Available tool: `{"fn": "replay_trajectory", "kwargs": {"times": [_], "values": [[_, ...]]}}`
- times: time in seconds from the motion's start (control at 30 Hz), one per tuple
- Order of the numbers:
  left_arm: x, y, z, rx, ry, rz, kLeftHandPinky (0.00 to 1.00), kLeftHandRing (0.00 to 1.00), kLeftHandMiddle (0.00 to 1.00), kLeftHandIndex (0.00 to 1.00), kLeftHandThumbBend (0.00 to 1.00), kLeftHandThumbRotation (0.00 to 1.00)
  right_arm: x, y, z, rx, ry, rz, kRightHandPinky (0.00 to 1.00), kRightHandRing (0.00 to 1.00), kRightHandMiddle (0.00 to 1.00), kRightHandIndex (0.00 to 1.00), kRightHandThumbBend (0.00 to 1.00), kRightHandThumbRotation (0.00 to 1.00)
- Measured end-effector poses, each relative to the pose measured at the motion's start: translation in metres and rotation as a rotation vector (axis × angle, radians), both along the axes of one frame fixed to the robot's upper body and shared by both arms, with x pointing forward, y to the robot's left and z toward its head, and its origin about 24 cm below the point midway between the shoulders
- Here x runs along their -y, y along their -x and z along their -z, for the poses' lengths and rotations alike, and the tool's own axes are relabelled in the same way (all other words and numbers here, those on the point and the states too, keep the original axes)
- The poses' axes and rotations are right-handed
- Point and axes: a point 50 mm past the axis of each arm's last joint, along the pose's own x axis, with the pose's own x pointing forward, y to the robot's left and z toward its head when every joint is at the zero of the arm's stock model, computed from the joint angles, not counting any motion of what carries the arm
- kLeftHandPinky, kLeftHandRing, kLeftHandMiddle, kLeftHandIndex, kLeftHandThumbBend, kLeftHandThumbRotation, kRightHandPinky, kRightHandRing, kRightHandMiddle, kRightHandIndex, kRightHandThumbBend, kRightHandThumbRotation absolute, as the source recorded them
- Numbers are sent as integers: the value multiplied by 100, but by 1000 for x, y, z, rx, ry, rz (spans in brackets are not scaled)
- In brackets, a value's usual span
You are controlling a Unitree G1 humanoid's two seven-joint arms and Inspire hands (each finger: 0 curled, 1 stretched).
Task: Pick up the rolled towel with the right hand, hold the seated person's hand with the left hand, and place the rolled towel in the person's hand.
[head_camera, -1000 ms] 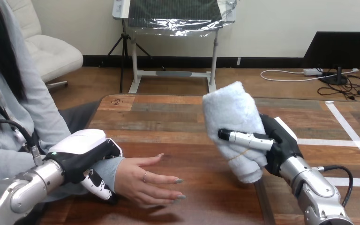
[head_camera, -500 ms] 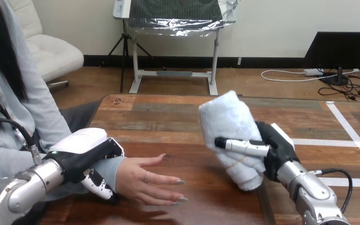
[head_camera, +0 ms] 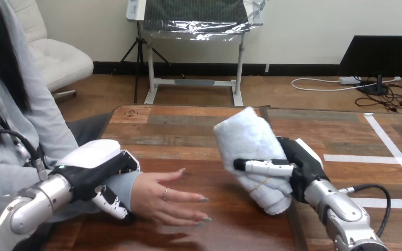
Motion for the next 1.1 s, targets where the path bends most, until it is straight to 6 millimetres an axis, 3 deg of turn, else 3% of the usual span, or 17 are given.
{"fn": "replay_trajectory", "kwargs": {"times": [1.1], "values": [[22, -19, -16, 63, 35, 1, 22, 28, 36, 37, 83, 0, -54, 3, 2, 91, 103, -137, 30, 36, 44, 47, 79, 0]]}}
